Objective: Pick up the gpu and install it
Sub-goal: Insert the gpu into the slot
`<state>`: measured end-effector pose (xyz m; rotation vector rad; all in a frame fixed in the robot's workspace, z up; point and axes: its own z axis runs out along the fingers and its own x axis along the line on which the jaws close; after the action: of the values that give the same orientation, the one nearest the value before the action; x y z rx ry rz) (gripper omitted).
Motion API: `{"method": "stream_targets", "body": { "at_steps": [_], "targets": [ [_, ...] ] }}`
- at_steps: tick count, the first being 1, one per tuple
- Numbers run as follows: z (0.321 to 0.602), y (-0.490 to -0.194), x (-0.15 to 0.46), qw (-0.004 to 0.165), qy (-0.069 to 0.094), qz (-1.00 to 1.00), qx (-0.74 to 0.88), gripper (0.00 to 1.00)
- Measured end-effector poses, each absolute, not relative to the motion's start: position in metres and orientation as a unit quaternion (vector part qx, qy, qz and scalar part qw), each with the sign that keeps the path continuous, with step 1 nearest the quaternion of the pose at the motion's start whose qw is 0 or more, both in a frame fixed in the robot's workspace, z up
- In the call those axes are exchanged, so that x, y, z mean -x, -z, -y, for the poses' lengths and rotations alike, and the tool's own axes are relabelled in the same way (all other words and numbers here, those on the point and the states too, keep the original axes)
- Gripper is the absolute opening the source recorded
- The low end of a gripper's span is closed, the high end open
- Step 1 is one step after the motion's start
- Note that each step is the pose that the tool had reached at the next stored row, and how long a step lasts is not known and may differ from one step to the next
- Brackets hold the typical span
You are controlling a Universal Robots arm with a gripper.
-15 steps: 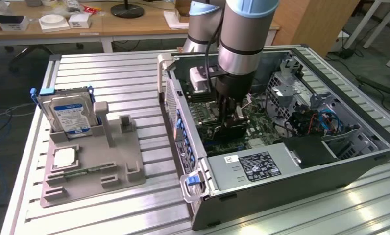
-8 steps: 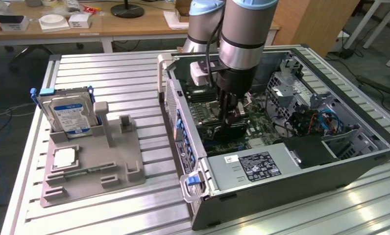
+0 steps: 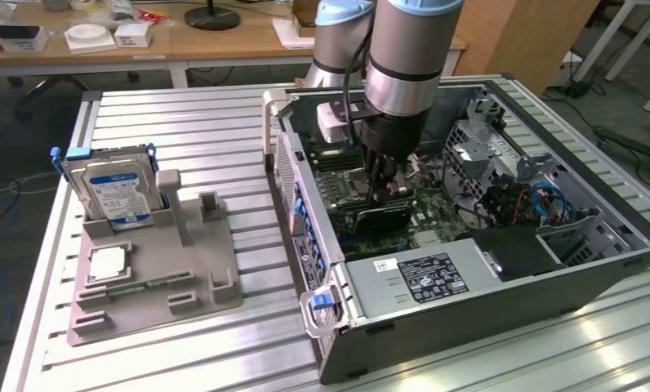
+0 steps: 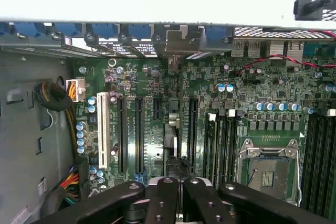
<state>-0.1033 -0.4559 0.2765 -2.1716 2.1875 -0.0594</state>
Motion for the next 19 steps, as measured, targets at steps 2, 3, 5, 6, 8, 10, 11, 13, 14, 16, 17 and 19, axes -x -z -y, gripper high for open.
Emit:
{"method": "stream_targets", "body": {
  "at_steps": [2,3,5,6,8,10,11,13,14,16,17,19],
  "targets": [
    [0.4559,-0.2765,0.1033,0.029,0.019,-0.709,0.704,0.1],
    [0.4559,-0.2765,0.1033,0.029,0.019,-0.709,0.704,0.1],
    [0.4559,-0.2765,0.1034,0.026,0.016,-0.709,0.705,0.1],
    [0.4559,-0.2765,0.1033,0.022,0.012,-0.709,0.705,0.1],
    [0.4558,-0.2765,0.1031,0.013,0.003,-0.709,0.705,0.1],
    [0.4556,-0.2765,0.1029,0.007,-0.002,-0.709,0.705,0.1],
    [0.4555,-0.2765,0.1029,0.004,-0.005,-0.709,0.705,0.1],
    [0.4551,-0.2768,0.1029,0.0,-0.009,-0.709,0.705,0.1],
    [0.455,-0.2776,0.103,-0.001,-0.01,-0.709,0.705,0.1],
    [0.4546,-0.2797,0.103,-0.002,-0.011,-0.709,0.705,0.1],
    [0.4545,-0.281,0.1029,-0.003,-0.011,-0.709,0.705,0.1],
    [0.4542,-0.2814,0.1029,-0.003,-0.012,-0.709,0.705,0.1]
  ]
}}
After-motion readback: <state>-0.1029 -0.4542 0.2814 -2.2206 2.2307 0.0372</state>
